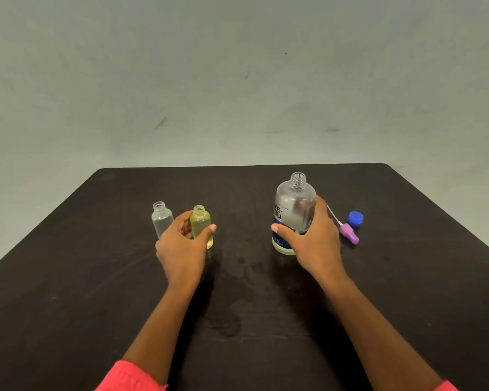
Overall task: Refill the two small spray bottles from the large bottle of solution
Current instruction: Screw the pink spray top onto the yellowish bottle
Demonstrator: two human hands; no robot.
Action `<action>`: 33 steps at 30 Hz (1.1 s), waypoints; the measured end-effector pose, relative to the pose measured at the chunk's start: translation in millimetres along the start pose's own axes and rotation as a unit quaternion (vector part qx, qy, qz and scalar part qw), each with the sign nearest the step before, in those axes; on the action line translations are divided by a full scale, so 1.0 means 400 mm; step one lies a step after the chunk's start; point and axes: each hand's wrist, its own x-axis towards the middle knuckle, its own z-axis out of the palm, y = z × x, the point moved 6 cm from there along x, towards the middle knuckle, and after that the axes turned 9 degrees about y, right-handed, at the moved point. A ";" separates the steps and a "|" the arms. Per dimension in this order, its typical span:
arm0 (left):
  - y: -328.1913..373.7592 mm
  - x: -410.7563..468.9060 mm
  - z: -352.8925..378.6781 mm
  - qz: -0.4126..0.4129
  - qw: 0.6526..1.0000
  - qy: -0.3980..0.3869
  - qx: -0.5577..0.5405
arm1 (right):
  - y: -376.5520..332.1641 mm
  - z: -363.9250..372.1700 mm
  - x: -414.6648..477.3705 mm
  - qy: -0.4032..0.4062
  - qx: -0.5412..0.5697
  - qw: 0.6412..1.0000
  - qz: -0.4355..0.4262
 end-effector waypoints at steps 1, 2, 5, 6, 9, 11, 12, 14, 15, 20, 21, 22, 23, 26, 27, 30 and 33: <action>0.000 -0.001 0.000 0.000 1.000 0.000 0.000 | 0.003 0.001 0.003 -0.002 -0.001 1.000 0.002; 0.000 0.000 0.000 0.000 1.000 0.000 -0.001 | 0.005 0.003 0.006 -0.004 0.002 1.000 0.004; -0.002 0.003 0.000 -0.001 1.000 0.001 0.001 | 0.009 0.010 0.015 -0.015 0.012 1.000 0.011; -0.003 0.003 0.000 -0.001 1.000 0.001 0.001 | 0.010 0.012 0.018 -0.017 0.017 1.000 0.012; -0.003 0.003 -0.002 -0.001 1.000 0.000 0.001 | 0.015 0.022 0.022 -0.025 0.027 0.999 0.012; -0.004 0.002 -0.002 0.000 1.000 -0.002 0.001 | 0.018 0.028 0.025 -0.032 0.020 0.999 0.010; -0.005 0.003 0.000 -0.001 1.000 -0.003 0.000 | 0.020 0.030 0.027 -0.033 0.013 0.999 0.008; -0.008 0.004 0.001 -0.002 1.000 -0.005 -0.005 | 0.023 0.029 0.030 -0.033 0.003 0.999 -0.005; -0.010 0.005 0.001 -0.002 1.000 -0.006 -0.007 | 0.023 0.025 0.032 -0.033 -0.001 0.999 -0.014; -0.007 0.004 0.001 0.000 1.000 -0.006 -0.012 | 0.008 -0.058 0.053 0.036 0.060 0.997 -0.036; -0.006 0.004 0.001 0.002 1.000 -0.006 -0.012 | 0.005 -0.086 0.058 0.082 0.078 0.993 -0.039; -0.004 0.003 0.002 0.005 1.000 -0.005 -0.012 | 0.008 -0.112 0.063 0.128 0.071 0.988 -0.042; -0.004 0.002 0.001 0.006 1.000 -0.005 -0.011 | 0.016 -0.131 0.068 0.161 0.036 0.985 -0.043; -0.006 0.001 0.002 0.004 1.000 -0.007 -0.012 | 0.071 -0.125 0.084 0.103 -0.141 0.985 -0.010; -0.006 0.001 0.003 0.004 1.000 -0.007 -0.012 | 0.090 -0.108 0.083 0.051 -0.185 0.981 0.005; -0.008 0.003 0.002 0.004 1.000 -0.005 -0.010 | 0.105 -0.070 0.065 -0.043 -0.250 0.967 0.010; -0.010 0.005 0.003 0.004 1.000 -0.004 -0.005 | 0.102 -0.062 0.058 -0.045 -0.274 0.961 0.003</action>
